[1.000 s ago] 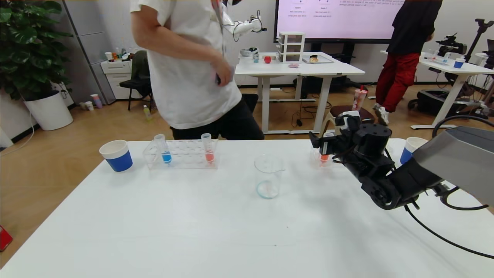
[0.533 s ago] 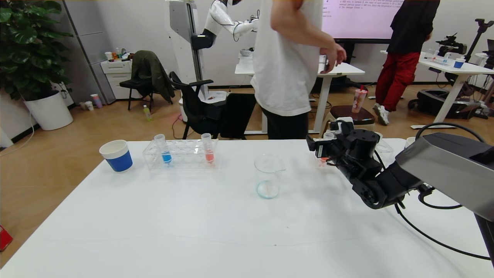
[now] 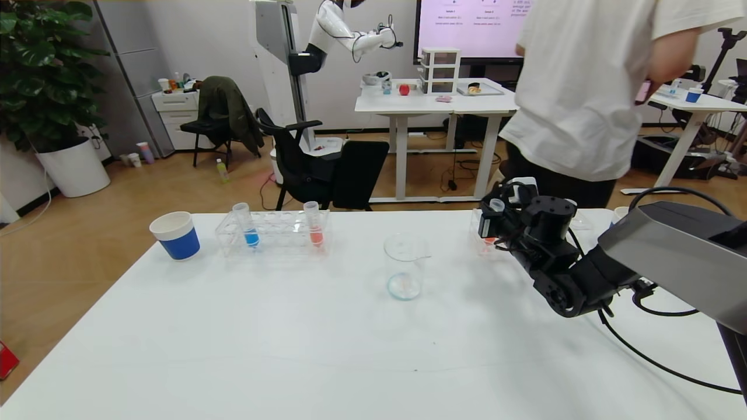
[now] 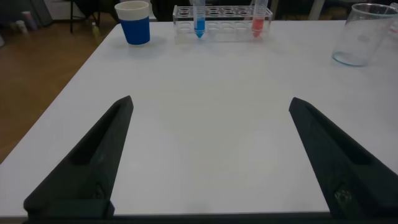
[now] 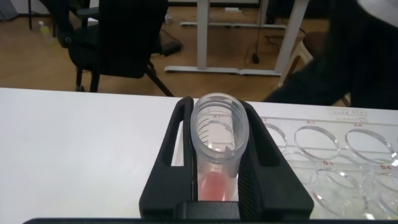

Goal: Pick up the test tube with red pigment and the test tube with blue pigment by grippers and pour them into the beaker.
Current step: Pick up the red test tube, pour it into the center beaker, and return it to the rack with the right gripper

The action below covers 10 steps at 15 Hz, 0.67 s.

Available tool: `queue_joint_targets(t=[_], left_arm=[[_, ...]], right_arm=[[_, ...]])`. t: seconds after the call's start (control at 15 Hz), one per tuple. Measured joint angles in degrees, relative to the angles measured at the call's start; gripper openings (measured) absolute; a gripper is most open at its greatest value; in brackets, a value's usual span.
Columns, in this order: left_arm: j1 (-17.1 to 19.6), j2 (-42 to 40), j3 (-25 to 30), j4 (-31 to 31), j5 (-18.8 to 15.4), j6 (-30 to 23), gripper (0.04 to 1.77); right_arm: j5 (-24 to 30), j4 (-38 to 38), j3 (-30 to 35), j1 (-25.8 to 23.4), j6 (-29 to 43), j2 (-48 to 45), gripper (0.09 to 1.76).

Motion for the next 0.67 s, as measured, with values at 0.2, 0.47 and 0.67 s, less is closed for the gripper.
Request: queue_joint_targets(t=[0.2,0.47,0.67], left_arm=[[0.02,0.0,0.0,0.0,0.02,0.02,1.75],[0.0,0.0,0.0,0.02,0.0,0.02,1.75],[0.02,0.0,0.0,0.02,0.0,0.02,1.75]], right_arm=[[0.09,-0.55,0.11,0.26,0.01,-0.46,0.53],[-0.09,-0.38,-0.26,0.3,-0.1,-1.66,0.53],[0.02,2.05,-1.11,0.23,-0.44,-4.3,0.53]])
